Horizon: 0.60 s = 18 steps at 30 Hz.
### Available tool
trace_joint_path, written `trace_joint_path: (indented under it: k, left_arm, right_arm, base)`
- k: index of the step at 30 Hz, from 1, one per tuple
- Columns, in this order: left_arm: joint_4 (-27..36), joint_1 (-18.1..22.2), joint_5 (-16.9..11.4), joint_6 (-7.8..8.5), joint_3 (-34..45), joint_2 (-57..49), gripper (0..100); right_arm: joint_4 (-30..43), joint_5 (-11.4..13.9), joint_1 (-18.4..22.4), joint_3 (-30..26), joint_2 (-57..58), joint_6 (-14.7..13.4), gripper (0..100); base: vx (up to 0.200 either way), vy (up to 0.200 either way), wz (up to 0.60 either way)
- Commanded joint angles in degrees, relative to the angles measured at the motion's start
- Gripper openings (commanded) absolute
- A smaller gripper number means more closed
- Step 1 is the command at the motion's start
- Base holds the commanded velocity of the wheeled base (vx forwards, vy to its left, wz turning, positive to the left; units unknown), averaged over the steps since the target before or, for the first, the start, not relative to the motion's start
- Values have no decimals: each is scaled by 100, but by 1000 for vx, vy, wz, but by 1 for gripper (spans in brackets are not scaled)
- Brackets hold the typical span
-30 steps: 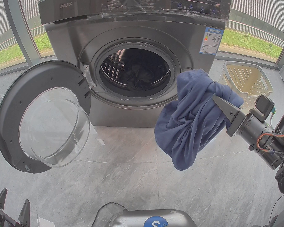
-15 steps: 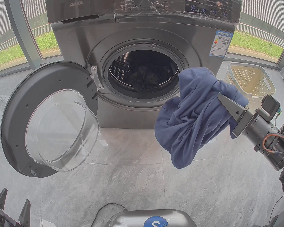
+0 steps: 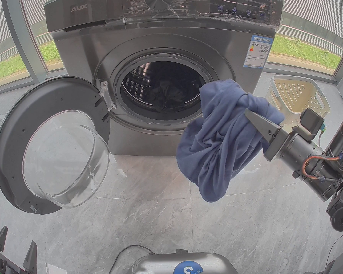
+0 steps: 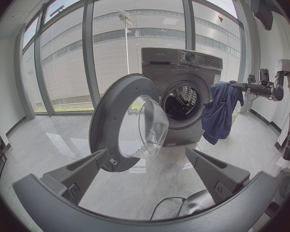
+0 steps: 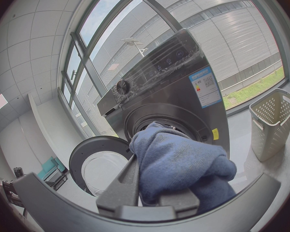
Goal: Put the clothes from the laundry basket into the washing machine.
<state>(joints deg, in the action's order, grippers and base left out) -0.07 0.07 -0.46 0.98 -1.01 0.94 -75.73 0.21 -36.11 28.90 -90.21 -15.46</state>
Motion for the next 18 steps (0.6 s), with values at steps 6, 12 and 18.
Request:
trace_joint_path:
  k: [6, 12, 18]
  left_arm:
    - [-1, -60, -33, -1, 101, 64, 100]
    - [-450, 1, -349, 105, -338, -94, 100]
    - [-634, -69, -2177, -924, -1850, 934, 100]
  right_arm:
    - [49, -30, -538, 581, -752, 8, 0]
    - [5, -328, -678, 1117, -1245, 16, 0]
    - [49, -372, -766, 1671, -1482, 25, 0]
  base:
    - [0, 0, 0]
    - [0, 0, 0]
    - [0, 0, 0]
